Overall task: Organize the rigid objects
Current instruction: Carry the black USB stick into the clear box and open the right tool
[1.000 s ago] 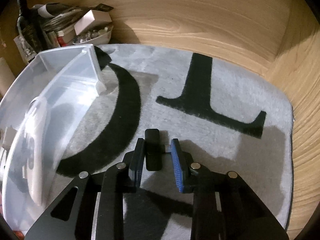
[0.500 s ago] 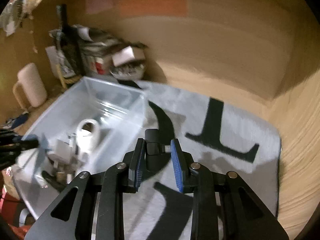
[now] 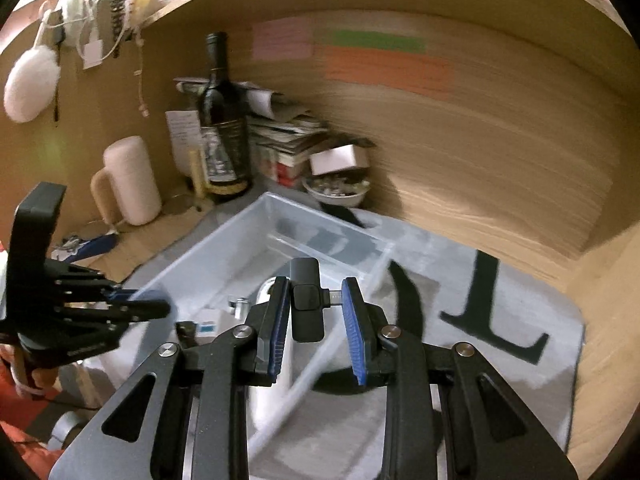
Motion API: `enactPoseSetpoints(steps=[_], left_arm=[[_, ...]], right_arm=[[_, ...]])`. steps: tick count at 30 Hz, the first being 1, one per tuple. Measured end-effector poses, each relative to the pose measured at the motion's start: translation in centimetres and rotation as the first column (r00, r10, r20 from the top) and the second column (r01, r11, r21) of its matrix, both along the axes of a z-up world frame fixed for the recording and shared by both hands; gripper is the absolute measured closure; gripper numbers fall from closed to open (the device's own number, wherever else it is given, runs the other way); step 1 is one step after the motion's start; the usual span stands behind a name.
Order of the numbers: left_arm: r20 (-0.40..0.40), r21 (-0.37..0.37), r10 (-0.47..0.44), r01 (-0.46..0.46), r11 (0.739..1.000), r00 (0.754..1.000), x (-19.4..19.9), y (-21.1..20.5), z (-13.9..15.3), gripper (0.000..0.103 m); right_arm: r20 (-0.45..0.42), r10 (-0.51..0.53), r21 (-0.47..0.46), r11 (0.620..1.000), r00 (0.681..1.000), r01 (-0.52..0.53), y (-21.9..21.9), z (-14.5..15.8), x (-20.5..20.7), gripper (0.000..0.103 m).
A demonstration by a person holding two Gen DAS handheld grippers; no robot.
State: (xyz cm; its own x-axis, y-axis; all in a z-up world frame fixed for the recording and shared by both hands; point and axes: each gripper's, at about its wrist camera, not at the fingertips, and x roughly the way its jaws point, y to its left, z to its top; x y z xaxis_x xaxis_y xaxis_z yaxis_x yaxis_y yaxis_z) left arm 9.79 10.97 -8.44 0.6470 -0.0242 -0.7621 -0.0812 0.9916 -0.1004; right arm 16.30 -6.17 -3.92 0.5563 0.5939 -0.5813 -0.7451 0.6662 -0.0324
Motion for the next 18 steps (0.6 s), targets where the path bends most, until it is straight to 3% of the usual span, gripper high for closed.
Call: enactPoseSetpoints(steps=[18], left_arm=[[0.005,-0.011,-0.002,0.002,1.0,1.0,-0.1,0.1,0.0,0.094]], right_arm=[[-0.103,0.099,-0.131,0.985,0.99,-0.112,5.0,-4.0,-0.4,0.079]])
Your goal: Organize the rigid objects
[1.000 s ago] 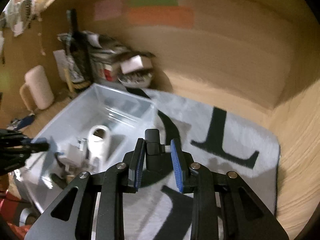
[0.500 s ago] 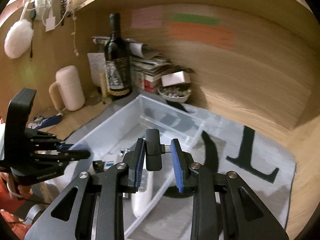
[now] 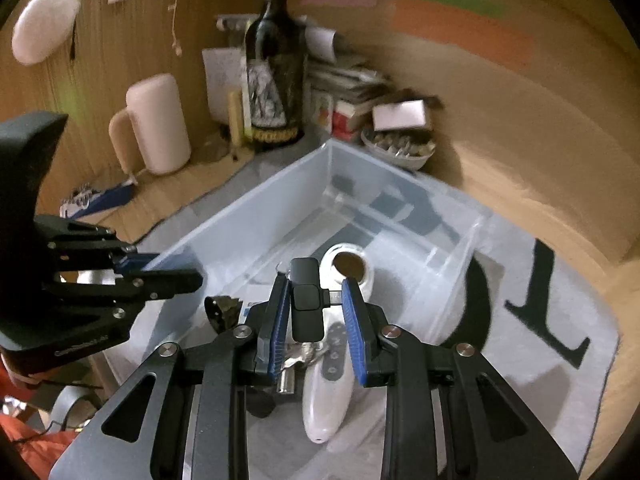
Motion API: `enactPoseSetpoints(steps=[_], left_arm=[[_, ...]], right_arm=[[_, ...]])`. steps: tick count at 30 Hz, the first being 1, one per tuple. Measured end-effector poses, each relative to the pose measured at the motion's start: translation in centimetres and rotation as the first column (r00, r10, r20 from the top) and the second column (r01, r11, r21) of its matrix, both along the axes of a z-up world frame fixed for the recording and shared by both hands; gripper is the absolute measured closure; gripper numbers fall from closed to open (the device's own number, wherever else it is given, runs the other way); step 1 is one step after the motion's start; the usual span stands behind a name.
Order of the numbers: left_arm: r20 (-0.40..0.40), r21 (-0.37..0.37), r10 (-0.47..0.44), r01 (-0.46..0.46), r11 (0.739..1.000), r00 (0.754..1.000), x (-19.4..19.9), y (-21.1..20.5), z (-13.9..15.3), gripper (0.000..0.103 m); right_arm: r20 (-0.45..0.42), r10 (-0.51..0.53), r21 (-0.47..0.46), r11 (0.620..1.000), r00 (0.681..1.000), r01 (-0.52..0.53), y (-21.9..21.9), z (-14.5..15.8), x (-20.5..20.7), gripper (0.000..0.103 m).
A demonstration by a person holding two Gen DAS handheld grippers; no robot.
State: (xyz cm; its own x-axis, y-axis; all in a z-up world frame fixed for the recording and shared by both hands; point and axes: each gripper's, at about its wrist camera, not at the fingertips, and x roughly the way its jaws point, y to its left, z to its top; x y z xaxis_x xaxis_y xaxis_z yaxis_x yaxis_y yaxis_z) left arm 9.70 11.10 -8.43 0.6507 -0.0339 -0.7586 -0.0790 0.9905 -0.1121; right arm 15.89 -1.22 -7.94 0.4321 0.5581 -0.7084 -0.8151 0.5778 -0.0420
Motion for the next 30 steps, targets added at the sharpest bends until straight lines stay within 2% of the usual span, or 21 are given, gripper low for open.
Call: enactPoseSetpoints(steps=[9,11,15,20,23,24,26,29,30], left_arm=[[0.0,-0.001,-0.001,0.001,1.0,1.0,0.0,0.1,0.0,0.094],[0.001,-0.002,-0.002,0.002,1.0,1.0,0.0,0.1,0.0,0.094],[0.0,-0.002,-0.005,0.005,1.0,1.0,0.0,0.0,0.0,0.094],[-0.006,0.0,-0.008,0.008,1.0,1.0,0.0,0.1,0.0,0.094],[-0.014,-0.004,-0.008,0.008,1.0,1.0,0.1,0.3,0.1,0.094],[-0.02,0.001,-0.007,0.007,1.0,1.0,0.2,0.2,0.1,0.092],[-0.023,0.015,0.002,-0.001,1.0,1.0,0.3,0.2,0.2,0.089],[-0.012,0.024,0.018,-0.018,1.0,1.0,0.1,0.4,0.8,0.075],[0.001,0.035,0.03,-0.03,0.999,1.0,-0.1,0.5,1.3,0.068]], right_arm=[[-0.067,-0.004,-0.032,0.999,0.998,0.001,0.5,-1.1,0.8,0.078],[-0.062,-0.007,-0.037,0.999,0.998,0.004,0.4,-1.0,0.7,0.075],[-0.041,-0.008,-0.022,1.0,0.999,0.007,0.1,-0.5,0.4,0.063],[-0.018,-0.02,0.019,1.0,1.0,0.021,-0.8,0.8,-0.1,0.058],[-0.002,-0.038,0.058,0.998,0.999,0.038,-1.7,1.7,-0.4,0.046],[0.003,-0.045,0.067,0.997,0.999,0.044,-1.9,1.9,-0.6,0.041],[0.013,-0.057,0.091,0.994,0.998,0.056,-2.6,2.4,-0.8,0.039],[0.024,-0.071,0.116,0.991,0.997,0.068,-3.5,3.0,-1.2,0.035],[0.033,-0.079,0.126,0.989,0.996,0.074,-3.9,3.1,-1.4,0.03]])
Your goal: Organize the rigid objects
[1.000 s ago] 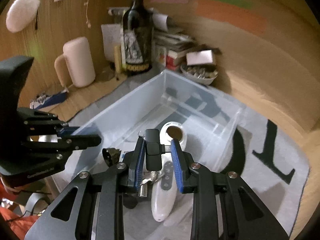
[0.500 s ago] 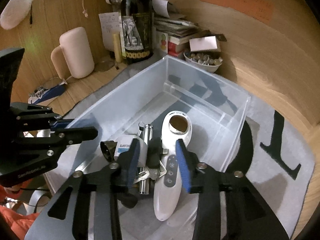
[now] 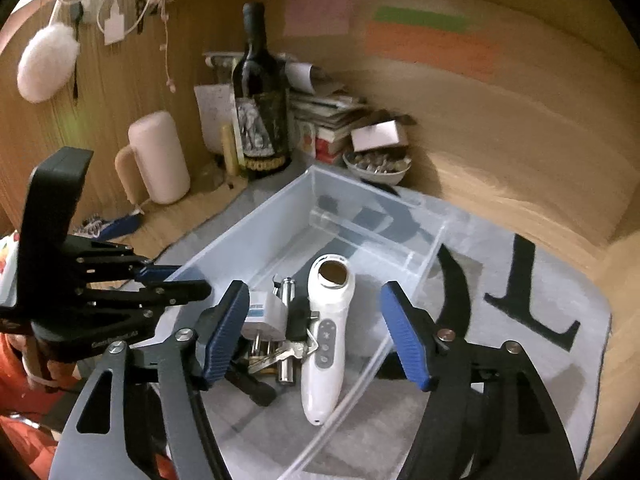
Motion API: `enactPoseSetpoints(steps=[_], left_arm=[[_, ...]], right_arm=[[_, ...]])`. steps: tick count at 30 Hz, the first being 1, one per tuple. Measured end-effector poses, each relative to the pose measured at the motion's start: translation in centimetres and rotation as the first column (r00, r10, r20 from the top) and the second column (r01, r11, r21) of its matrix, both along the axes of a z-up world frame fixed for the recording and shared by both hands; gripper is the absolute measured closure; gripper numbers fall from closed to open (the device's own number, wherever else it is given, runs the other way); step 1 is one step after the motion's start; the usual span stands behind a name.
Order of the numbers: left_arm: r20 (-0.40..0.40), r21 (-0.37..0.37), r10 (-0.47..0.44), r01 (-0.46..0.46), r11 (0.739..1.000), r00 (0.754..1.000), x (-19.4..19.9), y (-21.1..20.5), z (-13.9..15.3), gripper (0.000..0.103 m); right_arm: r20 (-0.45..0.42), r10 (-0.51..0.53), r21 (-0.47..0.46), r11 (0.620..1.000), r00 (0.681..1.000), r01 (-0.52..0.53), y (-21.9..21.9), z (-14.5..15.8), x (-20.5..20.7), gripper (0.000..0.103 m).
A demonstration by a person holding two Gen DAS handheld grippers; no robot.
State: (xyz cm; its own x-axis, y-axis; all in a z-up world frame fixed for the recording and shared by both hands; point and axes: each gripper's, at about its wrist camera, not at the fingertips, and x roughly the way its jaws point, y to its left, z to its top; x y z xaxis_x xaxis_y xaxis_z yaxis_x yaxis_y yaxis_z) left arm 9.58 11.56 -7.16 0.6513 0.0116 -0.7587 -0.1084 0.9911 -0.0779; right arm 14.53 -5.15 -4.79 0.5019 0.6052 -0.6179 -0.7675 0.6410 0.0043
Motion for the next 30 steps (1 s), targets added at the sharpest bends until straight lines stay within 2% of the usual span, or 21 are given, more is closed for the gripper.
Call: enactPoseSetpoints(steps=[1,5,8,11,12,15,23,30], left_arm=[[0.012,0.009,0.008,-0.008,1.0,1.0,-0.2,0.1,0.3,0.065],[0.072,0.032,0.022,-0.024,0.999,0.997,-1.1,-0.2,2.3,0.053],[0.141,0.047,0.017,-0.024,0.999,0.99,-2.1,-1.1,4.1,0.038],[0.223,0.075,0.013,-0.03,0.997,0.975,-3.2,-2.3,5.8,0.026],[0.26,0.084,0.012,-0.034,0.996,0.966,-3.8,-2.8,6.4,0.019],[0.343,0.094,0.002,-0.036,0.995,0.939,-5.3,-4.1,7.7,0.009],[0.472,0.11,-0.036,-0.018,0.994,0.881,-8.2,-7.4,9.6,0.002],[0.507,0.108,-0.04,-0.017,0.994,0.861,-9.4,-8.7,9.6,0.001]], right_arm=[[0.009,-0.006,0.009,1.0,1.0,0.005,-0.3,0.1,-0.2,0.026],[0.044,-0.019,0.029,0.999,0.999,0.018,-1.3,0.7,-0.9,0.025],[0.078,-0.042,0.046,0.998,0.996,0.039,-2.1,1.3,-1.8,0.022],[0.119,-0.077,0.083,0.994,0.99,0.067,-3.5,2.3,-3.0,0.017],[0.129,-0.087,0.096,0.993,0.988,0.075,-3.8,2.5,-3.4,0.014],[0.164,-0.14,0.142,0.983,0.976,0.118,-5.3,3.3,-4.6,0.001],[0.24,-0.253,0.212,0.956,0.937,0.204,-8.6,4.4,-7.5,0.0],[0.23,-0.31,0.27,0.931,0.922,0.246,-10.6,4.1,-8.9,0.0]])
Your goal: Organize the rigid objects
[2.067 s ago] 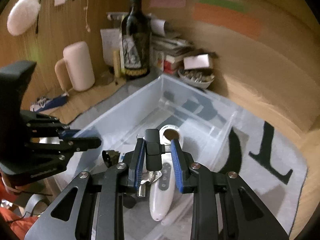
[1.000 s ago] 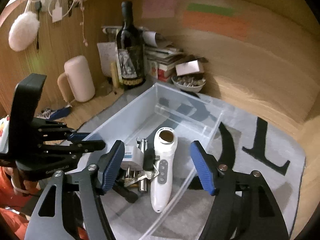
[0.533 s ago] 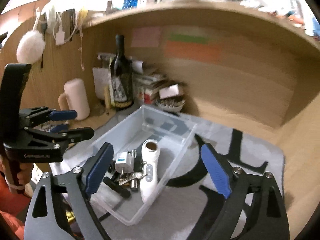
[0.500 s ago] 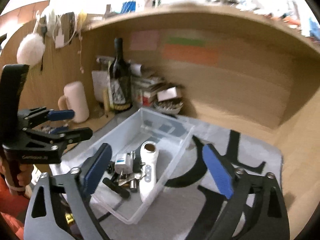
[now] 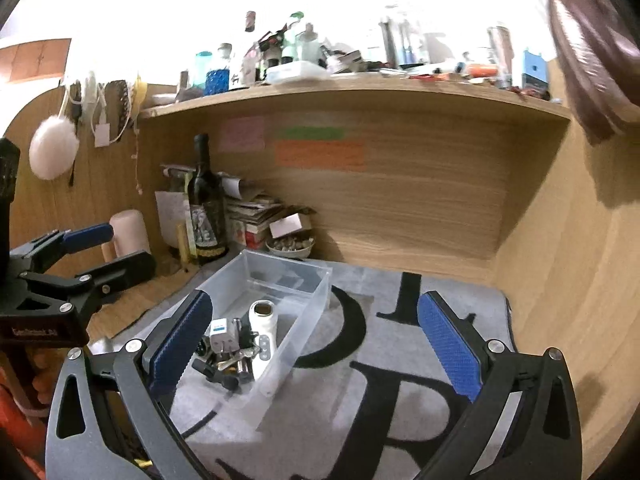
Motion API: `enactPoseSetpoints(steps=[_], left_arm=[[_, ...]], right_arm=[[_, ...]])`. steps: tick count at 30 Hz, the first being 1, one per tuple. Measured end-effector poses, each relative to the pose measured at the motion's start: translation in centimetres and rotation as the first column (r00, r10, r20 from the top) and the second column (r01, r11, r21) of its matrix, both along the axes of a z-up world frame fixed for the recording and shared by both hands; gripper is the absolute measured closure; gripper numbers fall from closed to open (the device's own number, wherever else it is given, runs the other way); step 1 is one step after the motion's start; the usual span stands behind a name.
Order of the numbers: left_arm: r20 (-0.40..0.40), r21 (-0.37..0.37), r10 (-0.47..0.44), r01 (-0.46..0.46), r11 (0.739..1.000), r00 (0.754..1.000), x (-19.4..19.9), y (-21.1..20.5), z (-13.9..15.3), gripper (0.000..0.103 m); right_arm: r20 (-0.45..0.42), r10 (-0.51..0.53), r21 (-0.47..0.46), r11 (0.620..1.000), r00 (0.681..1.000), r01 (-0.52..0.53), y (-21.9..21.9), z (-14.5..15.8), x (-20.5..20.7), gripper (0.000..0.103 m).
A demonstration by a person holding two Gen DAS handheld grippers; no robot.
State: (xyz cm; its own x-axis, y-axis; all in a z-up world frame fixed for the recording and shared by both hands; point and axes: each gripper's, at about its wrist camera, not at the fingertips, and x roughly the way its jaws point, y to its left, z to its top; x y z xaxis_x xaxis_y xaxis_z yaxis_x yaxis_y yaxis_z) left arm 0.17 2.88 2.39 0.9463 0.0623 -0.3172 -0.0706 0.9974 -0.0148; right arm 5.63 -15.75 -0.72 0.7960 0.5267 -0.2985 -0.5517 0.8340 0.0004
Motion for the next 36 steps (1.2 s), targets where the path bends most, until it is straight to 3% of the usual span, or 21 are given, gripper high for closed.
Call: enactPoseSetpoints(steps=[36], left_arm=[[0.014,-0.015,0.001,-0.001,1.0,1.0,0.19,0.08,-0.38,0.001]], right_arm=[[0.001,-0.017,0.009,1.0,1.0,0.017,-0.07,-0.03,-0.63,0.0]])
